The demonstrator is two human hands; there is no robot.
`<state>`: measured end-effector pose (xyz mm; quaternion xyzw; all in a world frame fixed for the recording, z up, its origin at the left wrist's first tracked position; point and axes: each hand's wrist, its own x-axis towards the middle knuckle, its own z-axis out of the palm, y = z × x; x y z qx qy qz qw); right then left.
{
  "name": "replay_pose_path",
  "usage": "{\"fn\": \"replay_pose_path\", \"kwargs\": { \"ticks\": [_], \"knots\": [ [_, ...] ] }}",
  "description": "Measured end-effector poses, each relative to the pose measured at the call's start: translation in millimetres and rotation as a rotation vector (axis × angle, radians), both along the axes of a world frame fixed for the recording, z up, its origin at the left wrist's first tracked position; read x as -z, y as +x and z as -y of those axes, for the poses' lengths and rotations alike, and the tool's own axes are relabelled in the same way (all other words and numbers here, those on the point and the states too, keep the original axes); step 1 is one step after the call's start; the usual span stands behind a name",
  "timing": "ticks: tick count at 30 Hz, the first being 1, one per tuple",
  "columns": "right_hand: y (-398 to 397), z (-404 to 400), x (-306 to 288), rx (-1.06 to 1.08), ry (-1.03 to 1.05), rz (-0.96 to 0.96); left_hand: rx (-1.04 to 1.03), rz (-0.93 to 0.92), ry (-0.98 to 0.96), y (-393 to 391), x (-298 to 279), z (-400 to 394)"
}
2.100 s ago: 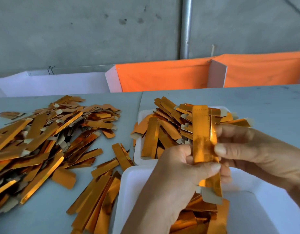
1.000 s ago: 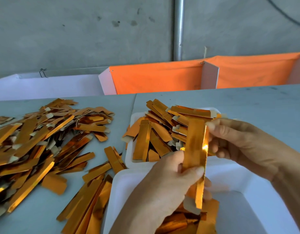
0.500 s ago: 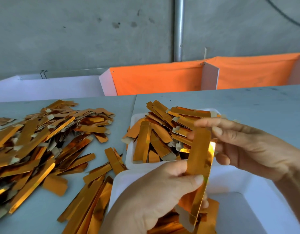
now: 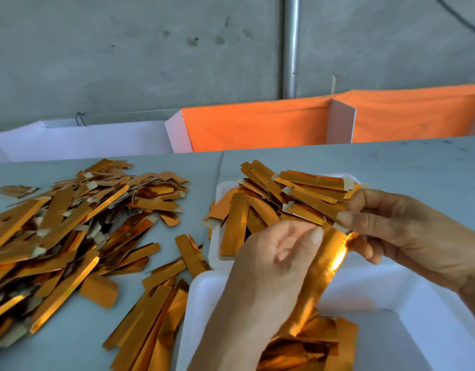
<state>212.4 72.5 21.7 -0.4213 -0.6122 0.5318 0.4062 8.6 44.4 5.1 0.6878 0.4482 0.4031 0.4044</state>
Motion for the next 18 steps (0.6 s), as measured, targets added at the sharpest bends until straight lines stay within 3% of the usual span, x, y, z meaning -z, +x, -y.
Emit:
{"fn": "replay_pose_path", "kwargs": {
  "ticks": [3,8,18],
  "knots": [
    [-0.5,-0.1,0.2,0.026,0.008,-0.001,-0.028,0.009,0.061,4.4,1.2,2.2],
    [-3.3,1.7,-2.6,0.063,0.002,-0.036,-0.181,-0.334,0.342,16.8,10.9,4.5],
    [-12.1,6.9,-10.2,0.085,-0.047,-0.095,-0.296,-0.363,0.403,19.9,10.1,3.0]
  ]
}}
